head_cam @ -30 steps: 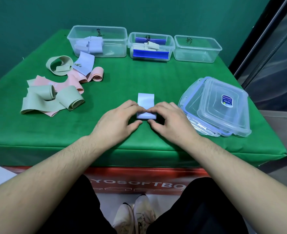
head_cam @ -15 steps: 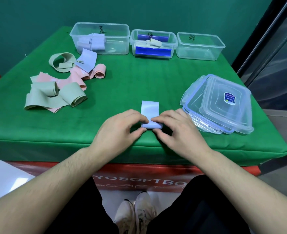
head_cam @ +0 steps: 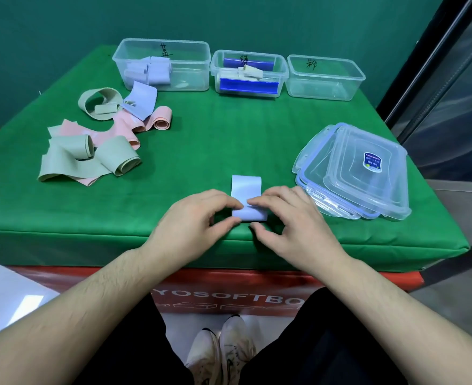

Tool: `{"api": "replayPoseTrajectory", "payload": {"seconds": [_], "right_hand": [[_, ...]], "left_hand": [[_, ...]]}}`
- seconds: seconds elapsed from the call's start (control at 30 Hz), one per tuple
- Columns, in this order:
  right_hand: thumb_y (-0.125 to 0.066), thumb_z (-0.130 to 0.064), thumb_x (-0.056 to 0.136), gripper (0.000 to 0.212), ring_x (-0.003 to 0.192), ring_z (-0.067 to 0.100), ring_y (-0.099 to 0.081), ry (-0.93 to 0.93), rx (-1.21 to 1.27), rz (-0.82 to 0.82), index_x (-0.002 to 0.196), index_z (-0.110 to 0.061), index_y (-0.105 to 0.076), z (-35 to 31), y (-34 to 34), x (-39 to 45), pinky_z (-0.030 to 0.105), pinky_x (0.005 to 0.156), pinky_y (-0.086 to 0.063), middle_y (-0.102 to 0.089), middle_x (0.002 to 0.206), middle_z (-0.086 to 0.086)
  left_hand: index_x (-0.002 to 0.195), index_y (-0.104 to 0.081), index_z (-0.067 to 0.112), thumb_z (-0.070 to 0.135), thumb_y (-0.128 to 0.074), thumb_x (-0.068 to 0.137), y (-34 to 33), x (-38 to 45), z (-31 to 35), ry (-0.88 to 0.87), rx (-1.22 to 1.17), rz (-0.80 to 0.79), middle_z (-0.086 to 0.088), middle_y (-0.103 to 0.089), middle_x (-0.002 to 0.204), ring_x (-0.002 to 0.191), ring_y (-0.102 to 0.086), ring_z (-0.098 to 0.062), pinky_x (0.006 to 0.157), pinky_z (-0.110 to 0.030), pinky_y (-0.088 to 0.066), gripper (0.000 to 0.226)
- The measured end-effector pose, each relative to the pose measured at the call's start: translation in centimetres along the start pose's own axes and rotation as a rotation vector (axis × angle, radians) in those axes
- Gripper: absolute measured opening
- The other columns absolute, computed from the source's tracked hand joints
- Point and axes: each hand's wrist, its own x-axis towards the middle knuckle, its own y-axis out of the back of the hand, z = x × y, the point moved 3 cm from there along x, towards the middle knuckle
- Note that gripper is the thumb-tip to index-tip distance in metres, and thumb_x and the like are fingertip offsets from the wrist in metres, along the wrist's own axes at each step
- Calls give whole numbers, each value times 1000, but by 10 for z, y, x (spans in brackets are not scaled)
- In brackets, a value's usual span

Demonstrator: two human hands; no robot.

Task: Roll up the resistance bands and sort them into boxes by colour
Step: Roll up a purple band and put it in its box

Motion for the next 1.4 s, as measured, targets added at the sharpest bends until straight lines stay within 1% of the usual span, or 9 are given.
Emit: {"api": "replayPoseTrajectory", "payload": {"seconds": [0.17,0.33,0.47,0.6,0.83,0.93,1.1,1.3,1.4], "right_hand": [[-63,-35,84,27,90,18,-50,-7,-6,-17,110,-29,-68,2,-4,3,42,81,-46,-61,104,-12],[-59,-37,84,29,90,17,-51,-40,24,-43,110,-28,-69,5,-6,7,43,82,-46,-62,104,-13],[-60,-39,85,31,92,16,-50,-47,37,-30,112,-29,-69,7,-6,7,41,84,-46,-62,106,-15],[-62,-35,84,29,96,18,-51,-27,2,-5,112,-29,-67,7,-5,8,41,86,-45,-60,109,-14],[-60,-37,85,26,93,19,-54,-59,44,-18,109,-29,-67,13,-8,14,42,85,-45,-62,105,-16],[-59,-38,85,28,93,18,-52,-69,52,-9,110,-29,-68,12,-9,13,42,86,-45,-62,105,-16],[-61,-38,86,31,97,17,-46,-63,-32,20,113,-28,-69,10,-7,14,40,88,-43,-58,109,-11],[-60,-41,86,27,95,18,-49,-63,-31,1,110,-30,-67,13,-8,18,42,84,-43,-59,105,-15],[-56,-46,87,30,93,19,-51,-77,-17,-14,110,-30,-68,16,-9,23,44,83,-44,-61,103,-14]], "left_hand": [[113,-67,29,51,-53,89,0,2,0,25,-21,-21,18,-57,107,64,-49,-5,65,-23,-43,35],[110,-69,27,30,-72,86,0,-1,4,-1,21,37,18,-57,109,62,-45,-6,63,-21,-42,24],[106,-72,23,26,-73,86,-2,0,1,-22,57,63,12,-63,106,72,-46,1,66,-23,-46,20],[111,-70,28,41,-60,90,0,7,-3,39,30,6,18,-62,109,86,-62,-8,74,-33,-53,27],[112,-68,29,31,-71,87,1,9,1,25,55,-3,17,-57,111,69,-45,15,63,-23,-39,25],[110,-68,28,28,-72,86,0,10,1,19,82,2,16,-59,111,70,-43,4,62,-23,-42,25],[112,-67,28,30,-67,90,1,14,1,30,110,5,14,-60,110,74,-44,-4,64,-29,-50,22],[117,-66,25,30,-64,92,0,20,0,63,80,-40,10,-58,111,73,-38,-1,67,-26,-38,25],[118,-64,26,29,-67,90,1,20,1,56,85,-40,12,-55,114,74,-38,-2,68,-27,-41,28]]}}
